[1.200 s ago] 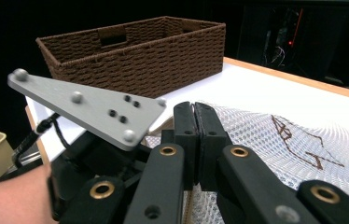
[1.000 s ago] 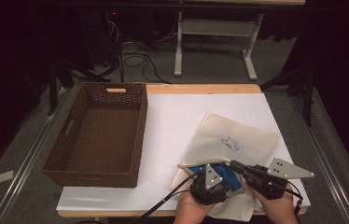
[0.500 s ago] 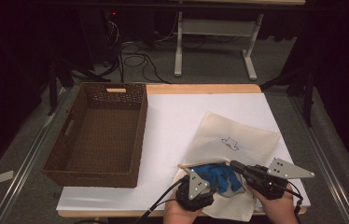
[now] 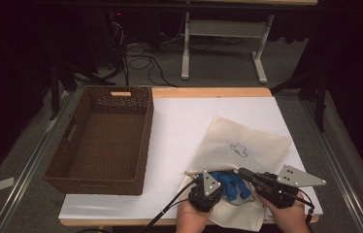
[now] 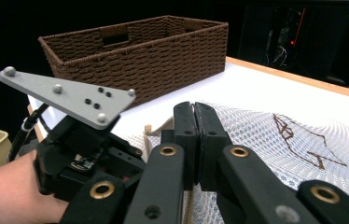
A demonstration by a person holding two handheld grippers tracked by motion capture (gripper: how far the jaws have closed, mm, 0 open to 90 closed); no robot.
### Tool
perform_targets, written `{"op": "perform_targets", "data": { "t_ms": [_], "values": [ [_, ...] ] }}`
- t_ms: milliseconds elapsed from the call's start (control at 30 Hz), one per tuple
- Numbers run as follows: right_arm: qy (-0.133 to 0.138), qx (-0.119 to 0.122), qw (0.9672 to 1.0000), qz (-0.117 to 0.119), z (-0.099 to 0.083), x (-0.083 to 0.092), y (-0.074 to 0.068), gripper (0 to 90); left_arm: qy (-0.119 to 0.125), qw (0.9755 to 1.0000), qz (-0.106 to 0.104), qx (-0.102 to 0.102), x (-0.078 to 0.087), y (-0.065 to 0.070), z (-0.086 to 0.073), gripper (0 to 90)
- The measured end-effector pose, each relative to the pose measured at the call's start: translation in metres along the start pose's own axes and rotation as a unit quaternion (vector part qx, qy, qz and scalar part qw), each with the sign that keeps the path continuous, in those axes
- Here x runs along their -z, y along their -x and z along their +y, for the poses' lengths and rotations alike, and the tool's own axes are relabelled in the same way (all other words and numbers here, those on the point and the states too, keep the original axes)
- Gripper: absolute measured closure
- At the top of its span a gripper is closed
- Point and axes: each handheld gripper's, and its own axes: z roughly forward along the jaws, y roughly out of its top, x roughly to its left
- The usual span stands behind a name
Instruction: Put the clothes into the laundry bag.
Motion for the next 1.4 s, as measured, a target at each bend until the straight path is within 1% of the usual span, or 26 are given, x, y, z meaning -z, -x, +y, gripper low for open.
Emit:
{"op": "perform_targets", "data": {
  "t_ms": [67,133,200,233,300,367,433,500,533,567,633,667,700,733,767,833,867,933,1000,1100,1200,1300,1400],
  "values": [
    [-0.001,0.000,1.0000,-0.001,0.000,0.000,0.000,90.0,0.007,1.0000,-0.003,-0.003,0.000,0.002,0.002,77.1],
    [-0.001,-0.002,1.0000,-0.002,-0.001,0.001,0.000,90.0,0.021,0.9998,-0.005,-0.004,0.004,0.003,0.002,69.5],
    [-0.003,-0.001,1.0000,0.000,-0.002,0.001,-0.001,90.0,0.033,0.9994,-0.010,-0.005,0.011,0.003,0.000,60.4],
    [-0.004,0.000,1.0000,0.002,-0.002,0.000,-0.001,90.0,0.034,0.9993,-0.013,-0.007,0.015,0.002,-0.001,57.6],
    [-0.011,0.000,0.9999,0.004,-0.004,-0.001,-0.003,90.0,0.032,0.9992,-0.012,-0.020,0.027,0.001,-0.003,54.2],
    [-0.018,0.002,0.9998,0.007,-0.006,-0.002,-0.006,90.0,0.024,0.9990,-0.015,-0.035,0.042,-0.003,-0.003,53.5],
    [-0.027,0.002,0.9996,0.010,-0.009,-0.004,-0.009,90.0,0.020,0.9988,-0.010,-0.044,0.057,-0.010,-0.002,53.5],
    [-0.037,0.004,0.9992,0.011,-0.012,-0.007,-0.010,90.0,0.021,0.9990,-0.012,-0.038,0.071,-0.018,0.001,53.9],
    [-0.044,0.006,0.9989,0.014,-0.013,-0.008,-0.011,90.0,0.025,0.9989,-0.011,-0.038,0.077,-0.023,0.002,54.3],
    [-0.051,0.006,0.9985,0.015,-0.015,-0.010,-0.012,90.0,0.025,0.9988,-0.006,-0.041,0.082,-0.027,0.003,54.5],
    [-0.062,0.005,0.9979,0.018,-0.019,-0.013,-0.014,90.0,0.032,0.9981,0.013,-0.051,0.091,-0.037,0.001,54.4],
    [-0.069,0.005,0.9974,0.019,-0.022,-0.014,-0.015,90.0,0.037,0.9982,0.016,-0.045,0.093,-0.041,0.000,54.3],
    [-0.074,0.004,0.9970,0.020,-0.024,-0.015,-0.016,90.0,0.051,0.9983,0.014,-0.027,0.098,-0.047,-0.003,54.3],
    [-0.081,0.007,0.9964,0.021,-0.026,-0.016,-0.017,90.0,0.058,0.9981,0.012,-0.016,0.100,-0.051,-0.005,54.3],
    [-0.086,0.003,0.9961,0.020,-0.028,-0.017,-0.018,90.0,0.063,0.9978,0.014,-0.009,0.102,-0.055,-0.006,54.3],
    [-0.097,0.003,0.9950,0.023,-0.032,-0.020,-0.018,90.0,0.067,0.9975,0.021,-0.010,0.104,-0.059,-0.006,54.3],
    [-0.104,0.002,0.9944,0.022,-0.034,-0.021,-0.018,90.0,0.067,0.9975,0.020,-0.006,0.104,-0.060,-0.007,53.9],
    [-0.118,0.002,0.9928,0.021,-0.038,-0.025,-0.018,90.0,0.061,0.9979,0.022,-0.003,0.101,-0.063,-0.010,53.2],
    [-0.137,0.002,0.9904,0.021,-0.043,-0.030,-0.018,90.0,0.047,0.9986,0.024,0.003,0.096,-0.066,-0.013,52.9],
    [-0.169,0.011,0.9854,0.016,-0.050,-0.037,-0.018,90.0,0.030,0.9991,0.027,0.010,0.090,-0.069,-0.014,51.2],
    [-0.193,0.007,0.9812,0.009,-0.055,-0.041,-0.016,90.0,0.011,0.9993,0.032,0.017,0.085,-0.074,-0.016,50.2],
    [-0.220,0.013,0.9754,-0.001,-0.062,-0.045,-0.013,90.0,-0.016,0.9988,0.040,0.021,0.079,-0.080,-0.020,49.3],
    [-0.242,0.014,0.9702,-0.010,-0.068,-0.049,-0.009,90.0,-0.043,0.9975,0.046,0.030,0.070,-0.086,-0.023,48.3]
  ]
}}
